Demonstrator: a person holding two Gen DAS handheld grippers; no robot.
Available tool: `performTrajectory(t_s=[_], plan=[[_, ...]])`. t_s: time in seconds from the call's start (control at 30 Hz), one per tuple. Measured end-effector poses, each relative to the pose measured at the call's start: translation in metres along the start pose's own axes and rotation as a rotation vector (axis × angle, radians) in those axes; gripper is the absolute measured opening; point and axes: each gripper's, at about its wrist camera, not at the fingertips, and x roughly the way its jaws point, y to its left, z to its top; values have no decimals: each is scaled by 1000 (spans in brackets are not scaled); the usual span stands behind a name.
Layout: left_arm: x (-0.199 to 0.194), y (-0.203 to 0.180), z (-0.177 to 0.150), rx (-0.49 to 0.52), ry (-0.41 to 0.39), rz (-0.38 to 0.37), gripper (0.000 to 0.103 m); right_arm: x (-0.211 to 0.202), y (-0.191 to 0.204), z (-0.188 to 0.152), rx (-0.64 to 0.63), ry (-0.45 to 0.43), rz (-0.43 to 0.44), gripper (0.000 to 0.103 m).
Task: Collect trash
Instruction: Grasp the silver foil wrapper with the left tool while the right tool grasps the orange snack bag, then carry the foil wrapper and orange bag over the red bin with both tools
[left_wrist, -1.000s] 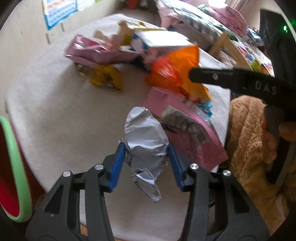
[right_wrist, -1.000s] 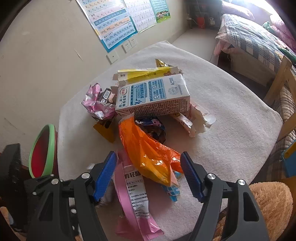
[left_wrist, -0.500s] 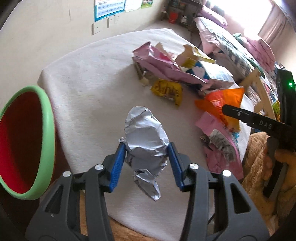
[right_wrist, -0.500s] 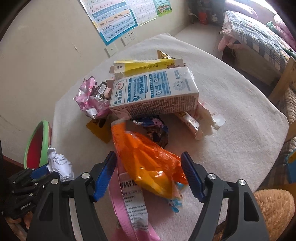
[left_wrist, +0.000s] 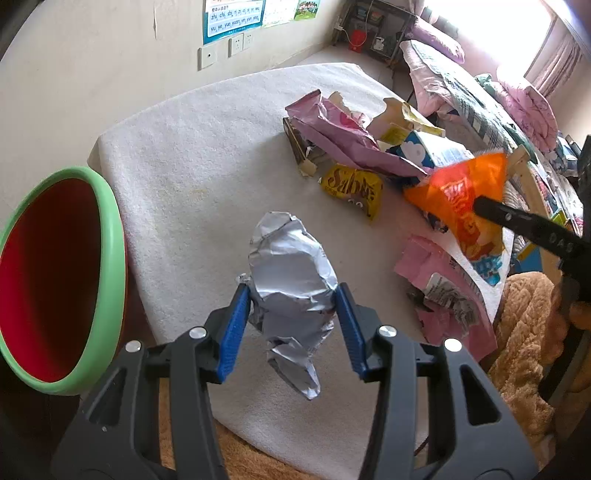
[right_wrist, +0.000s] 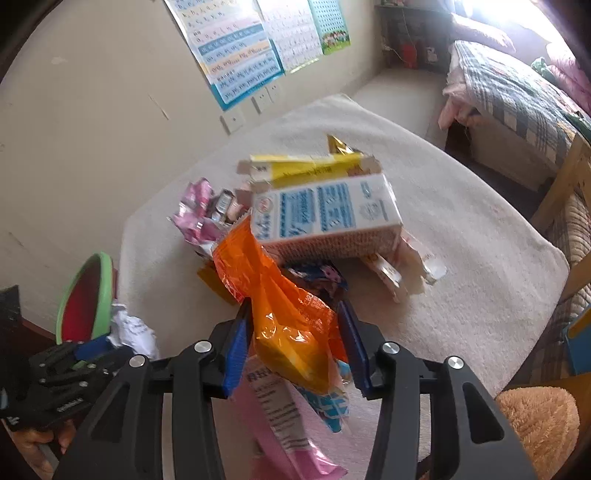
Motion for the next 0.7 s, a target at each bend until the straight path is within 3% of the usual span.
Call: performTrajectory(t_s=[0.23,0.7], plan=[[-3,2,2,-7,-14,9,46,-16,21,13,-22,-47,57,45],[-46,19,26,-46,-153,62,45,-34,68,22,-108,-90,127,45]])
